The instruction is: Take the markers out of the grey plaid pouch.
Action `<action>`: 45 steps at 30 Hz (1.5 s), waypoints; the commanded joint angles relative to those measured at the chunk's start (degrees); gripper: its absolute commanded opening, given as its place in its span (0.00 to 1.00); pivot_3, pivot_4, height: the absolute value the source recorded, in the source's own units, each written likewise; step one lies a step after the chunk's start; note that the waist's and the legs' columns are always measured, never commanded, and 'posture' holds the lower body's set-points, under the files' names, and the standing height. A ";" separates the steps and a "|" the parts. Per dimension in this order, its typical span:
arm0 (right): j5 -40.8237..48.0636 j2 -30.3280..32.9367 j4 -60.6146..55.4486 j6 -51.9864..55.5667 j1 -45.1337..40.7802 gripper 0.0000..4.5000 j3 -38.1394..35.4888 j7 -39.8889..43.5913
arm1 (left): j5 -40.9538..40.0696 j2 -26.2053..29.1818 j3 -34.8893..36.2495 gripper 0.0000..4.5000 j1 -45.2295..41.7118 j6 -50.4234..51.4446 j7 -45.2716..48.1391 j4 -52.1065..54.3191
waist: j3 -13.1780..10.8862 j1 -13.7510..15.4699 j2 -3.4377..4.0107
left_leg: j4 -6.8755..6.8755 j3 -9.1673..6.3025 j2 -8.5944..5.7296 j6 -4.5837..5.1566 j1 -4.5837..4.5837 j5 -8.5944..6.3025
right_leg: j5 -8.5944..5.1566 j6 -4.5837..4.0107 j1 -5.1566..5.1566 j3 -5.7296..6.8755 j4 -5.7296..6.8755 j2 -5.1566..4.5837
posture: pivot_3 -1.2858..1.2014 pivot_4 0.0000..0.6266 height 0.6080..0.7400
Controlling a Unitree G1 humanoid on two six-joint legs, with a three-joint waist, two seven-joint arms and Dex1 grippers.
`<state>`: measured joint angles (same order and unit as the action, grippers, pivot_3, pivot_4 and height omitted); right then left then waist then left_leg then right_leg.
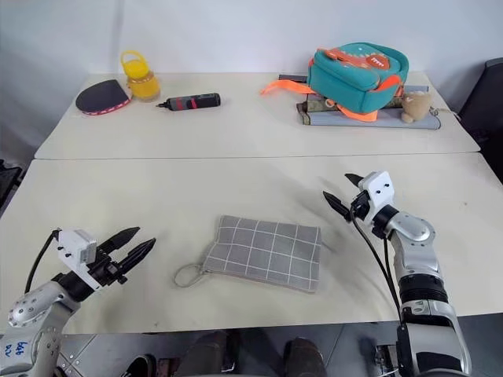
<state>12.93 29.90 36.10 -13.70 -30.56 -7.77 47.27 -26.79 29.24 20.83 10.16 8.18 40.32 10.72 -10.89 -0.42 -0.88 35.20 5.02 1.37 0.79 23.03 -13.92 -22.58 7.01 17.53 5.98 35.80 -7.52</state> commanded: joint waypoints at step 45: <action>4.13 4.20 -28.35 13.70 16.20 0.02 7.77 15.31 | 26.80 6.56 -28.85 0.59 -26.43 -60.20 8.47 -29.44 | 0.04 0.23 0.04 | 0.02 0.19 0.08 0.03 -0.06 -0.05 | 0.03 -0.01 0.07 0.22 0.11 0.00 | 0.52 0.24 1.00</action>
<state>17.57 33.75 7.78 1.08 -14.16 0.28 62.81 1.93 34.65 -7.91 -16.55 -50.22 48.32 -19.17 -10.85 -0.19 -0.84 35.23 5.21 1.47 0.82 22.97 -13.97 -22.54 7.00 17.60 6.20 35.92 -7.51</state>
